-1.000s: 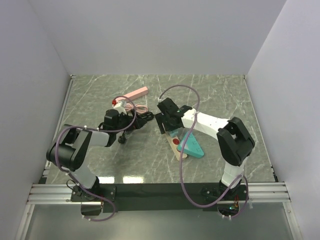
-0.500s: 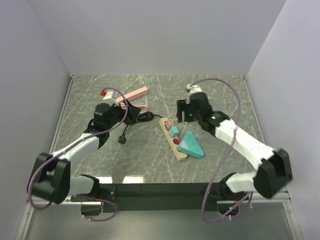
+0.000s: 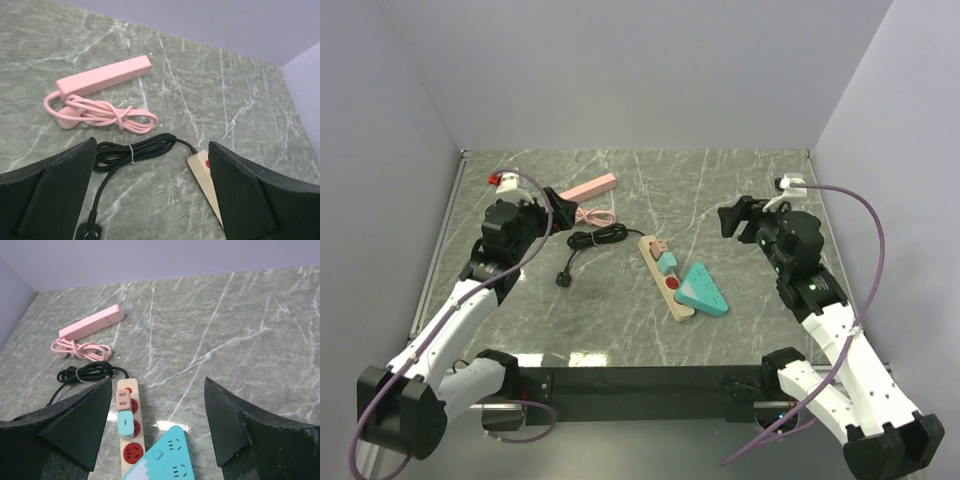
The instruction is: Insert the plug
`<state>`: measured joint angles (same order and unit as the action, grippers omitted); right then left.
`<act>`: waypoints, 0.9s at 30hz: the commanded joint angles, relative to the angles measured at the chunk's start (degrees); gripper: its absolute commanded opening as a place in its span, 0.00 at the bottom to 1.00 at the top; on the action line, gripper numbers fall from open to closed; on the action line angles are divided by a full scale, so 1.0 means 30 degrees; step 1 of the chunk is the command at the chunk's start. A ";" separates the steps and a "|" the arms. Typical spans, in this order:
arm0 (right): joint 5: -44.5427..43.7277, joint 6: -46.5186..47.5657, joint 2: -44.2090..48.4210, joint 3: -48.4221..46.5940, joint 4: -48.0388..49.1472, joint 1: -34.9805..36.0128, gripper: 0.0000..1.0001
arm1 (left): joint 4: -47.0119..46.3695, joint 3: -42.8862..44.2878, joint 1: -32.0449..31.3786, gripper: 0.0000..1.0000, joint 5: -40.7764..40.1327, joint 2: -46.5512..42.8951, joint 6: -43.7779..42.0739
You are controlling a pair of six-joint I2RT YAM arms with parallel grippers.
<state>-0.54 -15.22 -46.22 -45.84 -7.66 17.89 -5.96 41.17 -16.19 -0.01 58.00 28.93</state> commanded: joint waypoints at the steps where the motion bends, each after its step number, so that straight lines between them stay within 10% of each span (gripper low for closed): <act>1: 0.0967 -0.0111 0.0755 0.0603 0.1000 -0.0718 0.81 | 0.1456 0.0750 0.0063 0.99 -0.1401 -0.1196 -0.0355; 27: 0.1058 -0.0140 0.2017 0.1600 0.1382 -0.1569 0.84 | 0.2688 0.0575 0.0063 1.00 -0.1812 -0.3805 -0.1674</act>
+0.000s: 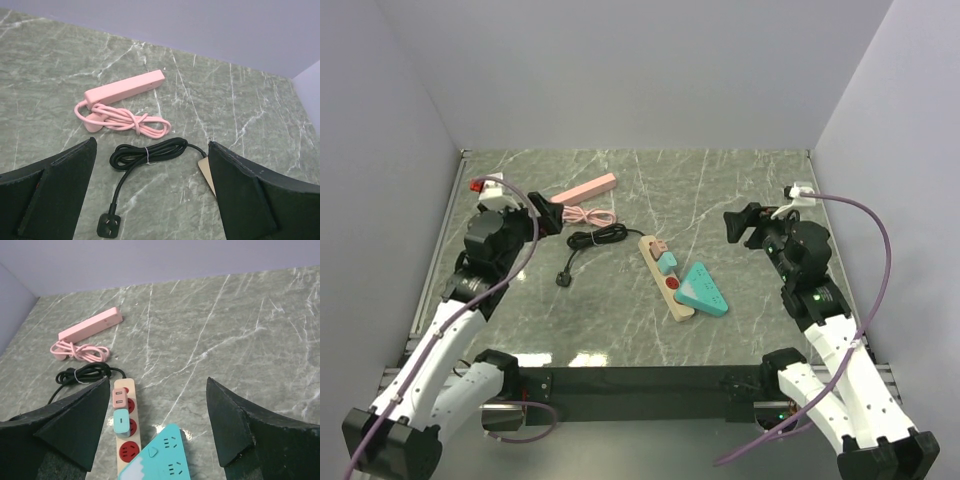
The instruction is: Insert the plug
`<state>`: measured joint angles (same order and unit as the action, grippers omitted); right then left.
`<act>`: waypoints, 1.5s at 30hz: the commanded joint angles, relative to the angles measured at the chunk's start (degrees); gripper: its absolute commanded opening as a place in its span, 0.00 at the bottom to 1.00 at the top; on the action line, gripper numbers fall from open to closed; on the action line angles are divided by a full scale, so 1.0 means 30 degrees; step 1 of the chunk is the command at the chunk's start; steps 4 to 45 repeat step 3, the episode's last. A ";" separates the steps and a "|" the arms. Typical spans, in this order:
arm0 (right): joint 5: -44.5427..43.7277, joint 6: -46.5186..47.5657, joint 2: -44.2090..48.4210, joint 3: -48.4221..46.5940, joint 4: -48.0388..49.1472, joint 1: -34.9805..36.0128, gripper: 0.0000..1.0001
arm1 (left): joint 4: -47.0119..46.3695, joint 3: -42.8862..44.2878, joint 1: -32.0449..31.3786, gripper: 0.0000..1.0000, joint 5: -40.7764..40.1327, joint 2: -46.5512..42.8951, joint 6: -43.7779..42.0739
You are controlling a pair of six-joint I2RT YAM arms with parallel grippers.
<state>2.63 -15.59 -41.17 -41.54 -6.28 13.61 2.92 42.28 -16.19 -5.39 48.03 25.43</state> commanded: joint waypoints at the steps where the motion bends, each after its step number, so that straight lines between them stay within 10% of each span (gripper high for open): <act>1: -0.0028 -0.0017 0.0276 0.0165 0.0952 -0.0170 0.84 | -0.0183 0.0261 0.0063 0.99 -0.0078 -0.0454 -0.0479; 45: 0.0030 -0.0017 0.0217 0.0165 0.0952 -0.0199 0.84 | -0.0211 0.0320 0.0063 1.00 -0.0459 -0.0308 -0.0274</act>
